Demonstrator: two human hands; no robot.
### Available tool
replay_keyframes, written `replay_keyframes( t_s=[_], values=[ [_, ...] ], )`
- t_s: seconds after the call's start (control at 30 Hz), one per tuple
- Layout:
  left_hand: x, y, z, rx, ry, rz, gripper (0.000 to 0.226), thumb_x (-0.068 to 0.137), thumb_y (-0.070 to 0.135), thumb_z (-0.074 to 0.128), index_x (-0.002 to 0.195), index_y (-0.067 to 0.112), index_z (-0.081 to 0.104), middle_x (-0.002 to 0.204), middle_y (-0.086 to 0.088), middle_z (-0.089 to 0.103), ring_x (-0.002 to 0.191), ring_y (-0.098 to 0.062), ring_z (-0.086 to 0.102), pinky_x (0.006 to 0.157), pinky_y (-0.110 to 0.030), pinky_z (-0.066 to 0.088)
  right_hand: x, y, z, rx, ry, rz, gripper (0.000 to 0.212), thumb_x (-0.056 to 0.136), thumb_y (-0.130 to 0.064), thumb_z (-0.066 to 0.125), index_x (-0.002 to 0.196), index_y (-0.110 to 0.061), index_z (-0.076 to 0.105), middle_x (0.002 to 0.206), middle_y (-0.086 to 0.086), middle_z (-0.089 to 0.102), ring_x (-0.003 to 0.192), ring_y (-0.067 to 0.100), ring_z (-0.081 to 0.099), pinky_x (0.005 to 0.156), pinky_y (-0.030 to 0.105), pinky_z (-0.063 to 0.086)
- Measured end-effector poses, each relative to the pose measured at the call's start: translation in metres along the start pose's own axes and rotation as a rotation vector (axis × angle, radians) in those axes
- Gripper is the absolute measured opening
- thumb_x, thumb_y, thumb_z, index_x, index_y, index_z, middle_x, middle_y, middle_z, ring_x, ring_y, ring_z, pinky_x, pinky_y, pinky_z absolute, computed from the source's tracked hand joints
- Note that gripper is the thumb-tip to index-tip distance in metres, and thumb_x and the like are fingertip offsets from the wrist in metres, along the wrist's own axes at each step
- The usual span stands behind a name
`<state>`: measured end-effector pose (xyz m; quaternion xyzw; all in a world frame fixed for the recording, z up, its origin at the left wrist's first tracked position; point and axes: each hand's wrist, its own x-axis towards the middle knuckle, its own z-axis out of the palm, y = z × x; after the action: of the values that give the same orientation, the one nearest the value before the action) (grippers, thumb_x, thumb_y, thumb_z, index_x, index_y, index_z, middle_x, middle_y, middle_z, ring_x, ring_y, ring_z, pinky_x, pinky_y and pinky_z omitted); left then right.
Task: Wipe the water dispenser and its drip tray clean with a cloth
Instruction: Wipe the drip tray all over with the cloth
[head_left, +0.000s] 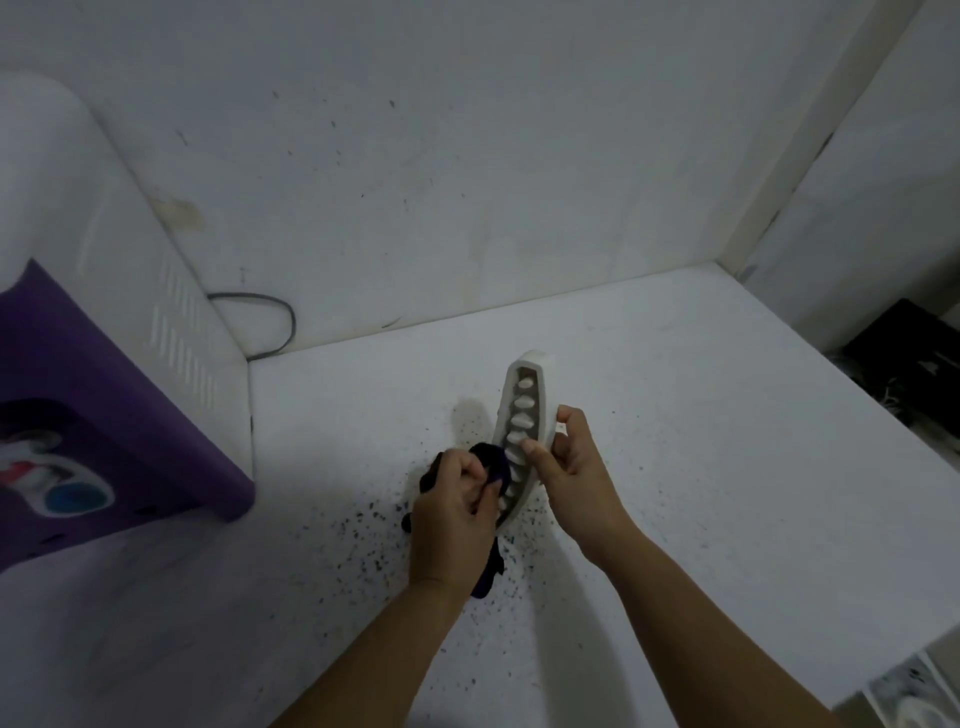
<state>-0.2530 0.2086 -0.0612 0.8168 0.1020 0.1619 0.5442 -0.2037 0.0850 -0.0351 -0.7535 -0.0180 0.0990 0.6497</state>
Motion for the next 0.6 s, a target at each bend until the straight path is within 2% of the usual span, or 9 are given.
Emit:
replay_keyframes(
  t_s=[0.13,0.2,0.3,0.43,0.5,0.6],
  values=[
    [0.016,0.014,0.002,-0.048,0.055,0.038,0.021,0.085,0.009,0.068,0.086,0.015,0.048,0.076,0.004,0.07,0.071,-0.001,0.068,0.061,-0.016,0.055,0.001,0.0,-0.001,0.02,0.003,-0.001,0.021,0.096,-0.024,0.055,0.114,-0.026,0.045,0.093,0.005,0.071,0.085,0.018,0.069,0.079,0.04,0.057],
    [0.015,0.009,0.001,-0.021,0.023,0.062,0.021,0.086,0.01,0.067,0.085,0.016,0.047,0.079,0.003,0.07,0.074,-0.005,0.069,0.062,-0.019,0.057,0.001,0.001,-0.001,0.012,0.003,-0.001,0.021,0.095,-0.023,0.055,0.114,-0.026,0.046,0.092,0.004,0.071,0.085,0.019,0.069,0.079,0.041,0.057],
    [0.001,-0.005,-0.002,0.027,-0.029,0.036,0.024,0.086,0.006,0.066,0.084,0.018,0.045,0.083,0.004,0.068,0.081,-0.006,0.069,0.066,-0.014,0.055,0.002,0.001,-0.001,0.0,0.003,-0.004,0.021,0.095,-0.023,0.055,0.114,-0.027,0.045,0.091,0.004,0.071,0.084,0.018,0.069,0.08,0.043,0.057],
    [0.005,0.002,0.0,0.031,-0.005,0.064,0.025,0.085,0.004,0.067,0.084,0.018,0.045,0.081,0.005,0.068,0.078,-0.001,0.067,0.067,-0.01,0.053,0.002,0.003,-0.002,-0.004,0.002,-0.009,0.021,0.096,-0.024,0.054,0.114,-0.027,0.045,0.095,0.004,0.071,0.087,0.019,0.069,0.082,0.045,0.057],
    [0.01,0.007,0.001,-0.004,0.022,0.082,0.023,0.084,0.004,0.068,0.087,0.017,0.049,0.084,0.004,0.069,0.082,0.0,0.067,0.071,-0.008,0.052,0.002,0.003,-0.002,-0.007,0.002,-0.009,0.021,0.096,-0.024,0.054,0.114,-0.027,0.045,0.095,0.004,0.071,0.088,0.019,0.069,0.083,0.044,0.057],
    [0.004,-0.003,-0.002,0.026,-0.049,0.047,0.02,0.085,0.005,0.067,0.101,0.014,0.059,0.097,0.002,0.071,0.089,-0.002,0.067,0.076,-0.005,0.05,0.002,0.003,-0.002,-0.002,0.0,-0.011,0.02,0.096,-0.024,0.054,0.114,-0.026,0.045,0.095,0.006,0.071,0.088,0.02,0.069,0.082,0.045,0.057]
  ],
)
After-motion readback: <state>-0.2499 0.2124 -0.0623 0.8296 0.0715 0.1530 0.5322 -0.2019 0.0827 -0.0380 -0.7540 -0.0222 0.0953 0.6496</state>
